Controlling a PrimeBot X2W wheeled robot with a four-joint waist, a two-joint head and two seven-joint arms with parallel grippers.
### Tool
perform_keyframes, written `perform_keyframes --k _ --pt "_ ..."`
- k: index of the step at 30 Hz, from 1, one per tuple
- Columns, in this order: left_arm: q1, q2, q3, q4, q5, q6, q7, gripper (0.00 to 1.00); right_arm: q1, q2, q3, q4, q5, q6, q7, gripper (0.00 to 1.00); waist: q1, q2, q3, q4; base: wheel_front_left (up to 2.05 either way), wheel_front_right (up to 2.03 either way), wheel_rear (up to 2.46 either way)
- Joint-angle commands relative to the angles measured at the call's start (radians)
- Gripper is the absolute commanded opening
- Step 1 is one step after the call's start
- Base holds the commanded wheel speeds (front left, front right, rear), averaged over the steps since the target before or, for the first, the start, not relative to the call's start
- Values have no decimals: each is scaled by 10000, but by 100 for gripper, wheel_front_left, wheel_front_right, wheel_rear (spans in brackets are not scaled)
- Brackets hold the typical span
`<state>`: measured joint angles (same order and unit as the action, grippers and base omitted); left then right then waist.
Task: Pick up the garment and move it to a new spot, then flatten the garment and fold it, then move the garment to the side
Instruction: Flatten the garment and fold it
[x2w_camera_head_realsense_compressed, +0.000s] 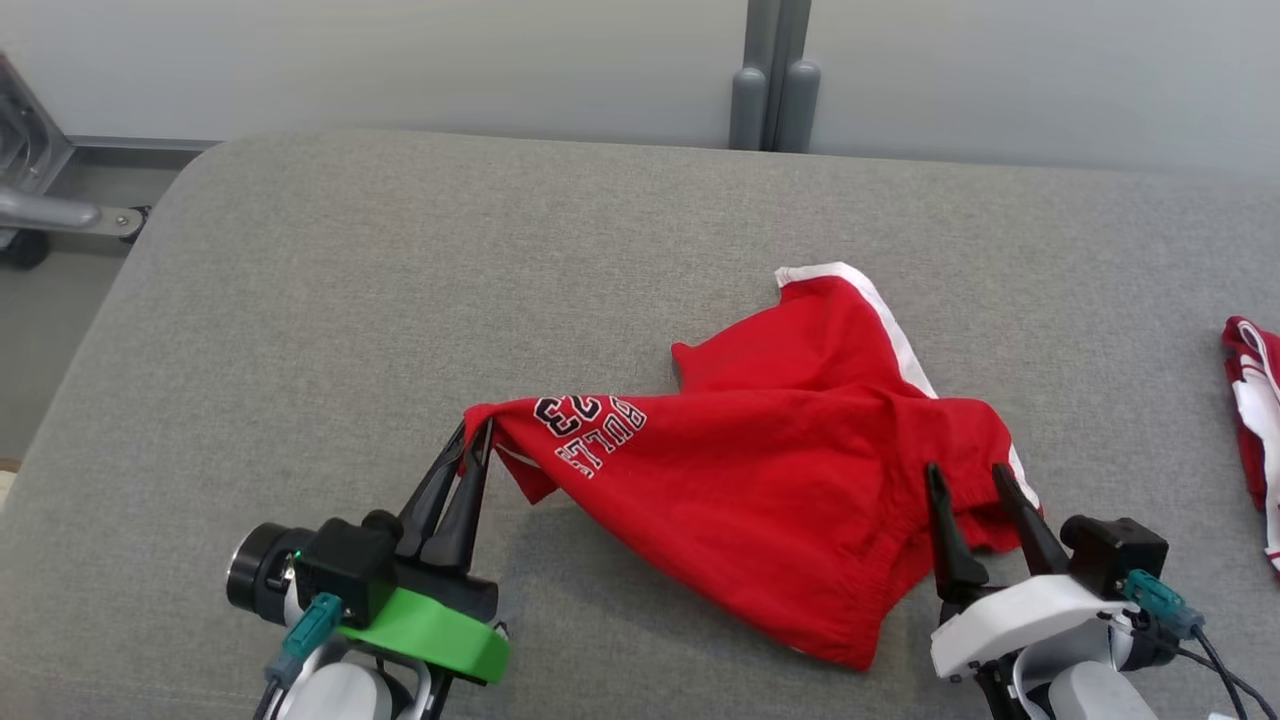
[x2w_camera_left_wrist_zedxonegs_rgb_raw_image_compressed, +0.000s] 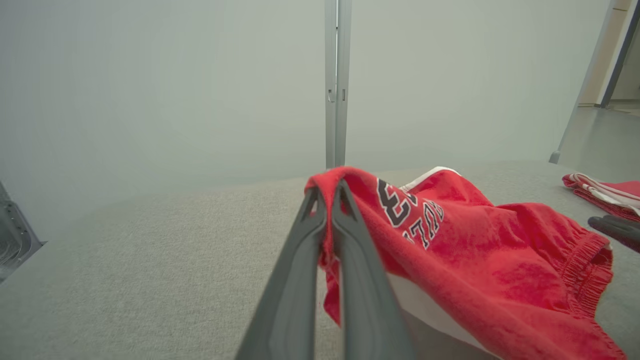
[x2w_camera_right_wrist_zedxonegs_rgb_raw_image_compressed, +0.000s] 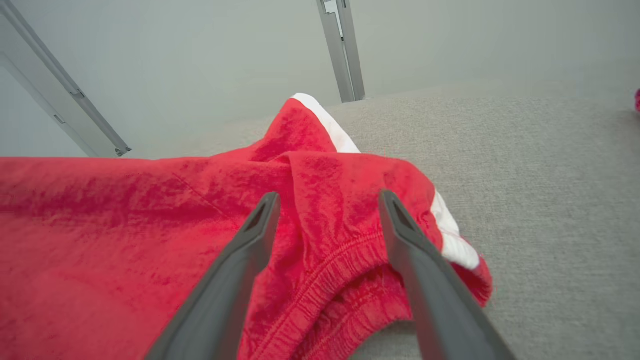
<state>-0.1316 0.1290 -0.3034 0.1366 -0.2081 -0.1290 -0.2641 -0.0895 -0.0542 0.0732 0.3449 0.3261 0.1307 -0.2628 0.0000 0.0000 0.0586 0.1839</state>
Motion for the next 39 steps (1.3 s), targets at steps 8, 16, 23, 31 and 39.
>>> perform_keyframes --k 8,16,23,31,39 --pt "-1141 -9 119 1635 227 140 3 0 -694 -130 279 -31 40 -5 -22 100 0 0 846 -1571 0 0 0" --pt "-3234 99 487 4641 321 512 127 0 -1127 -383 351 -182 133 -3 -21 100 0 0 1776 -3208 0 0 0" --pt "-4492 204 663 7520 265 920 536 99 -1307 -459 521 -341 219 -3 -22 100 0 0 2087 -3781 0 0 0" --pt "-4479 -41 1001 9030 -132 1312 120 100 -975 -578 1059 -474 426 -3 -22 100 0 0 1753 -3351 0 0 0" --pt "-3441 -122 1306 7674 -127 1451 20 100 -448 -722 1580 -345 681 -5 -22 100 0 0 1078 -2633 0 0 0"
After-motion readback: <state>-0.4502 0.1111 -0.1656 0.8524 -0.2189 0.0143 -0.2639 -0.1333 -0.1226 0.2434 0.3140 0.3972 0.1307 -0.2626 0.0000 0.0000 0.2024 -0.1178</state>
